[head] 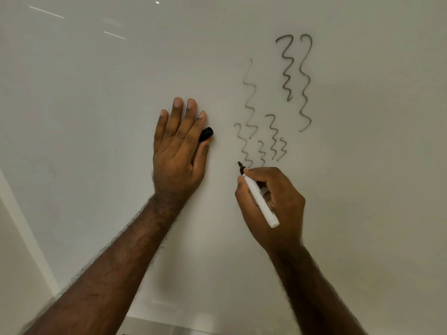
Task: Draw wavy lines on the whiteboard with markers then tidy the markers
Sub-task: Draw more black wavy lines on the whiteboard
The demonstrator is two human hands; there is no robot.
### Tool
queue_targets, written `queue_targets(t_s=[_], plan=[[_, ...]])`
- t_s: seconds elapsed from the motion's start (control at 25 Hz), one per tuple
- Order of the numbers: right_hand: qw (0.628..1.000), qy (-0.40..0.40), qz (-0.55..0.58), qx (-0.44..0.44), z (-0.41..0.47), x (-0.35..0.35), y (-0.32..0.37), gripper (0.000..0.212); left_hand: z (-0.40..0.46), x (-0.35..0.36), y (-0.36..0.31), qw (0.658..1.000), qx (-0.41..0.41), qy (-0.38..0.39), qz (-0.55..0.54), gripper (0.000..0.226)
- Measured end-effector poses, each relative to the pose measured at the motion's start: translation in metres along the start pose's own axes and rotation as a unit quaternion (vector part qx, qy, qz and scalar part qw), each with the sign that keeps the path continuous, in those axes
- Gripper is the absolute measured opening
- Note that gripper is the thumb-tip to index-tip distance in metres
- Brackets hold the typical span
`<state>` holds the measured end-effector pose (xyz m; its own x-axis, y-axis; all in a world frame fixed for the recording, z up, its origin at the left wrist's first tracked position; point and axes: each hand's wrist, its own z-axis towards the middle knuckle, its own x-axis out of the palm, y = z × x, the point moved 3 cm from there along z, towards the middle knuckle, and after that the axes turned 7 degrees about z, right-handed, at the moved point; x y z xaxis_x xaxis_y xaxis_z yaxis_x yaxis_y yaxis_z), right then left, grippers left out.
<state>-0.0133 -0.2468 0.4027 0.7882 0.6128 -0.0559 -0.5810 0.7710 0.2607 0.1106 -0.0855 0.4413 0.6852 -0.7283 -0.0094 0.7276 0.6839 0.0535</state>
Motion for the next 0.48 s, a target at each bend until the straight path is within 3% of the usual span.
queue_targets(t_s=[0.36, 0.48], plan=[[0.998, -0.017, -0.04, 0.042, -0.036, -0.008, -0.006, 0.006, -0.004, 0.0, 0.0, 1.0, 0.001, 0.003, -0.001, 0.038], [0.998, -0.027, -0.038, 0.05, -0.044, -0.013, -0.009, 0.017, -0.005, -0.001, 0.0, 1.0, 0.0, 0.011, -0.006, 0.039]])
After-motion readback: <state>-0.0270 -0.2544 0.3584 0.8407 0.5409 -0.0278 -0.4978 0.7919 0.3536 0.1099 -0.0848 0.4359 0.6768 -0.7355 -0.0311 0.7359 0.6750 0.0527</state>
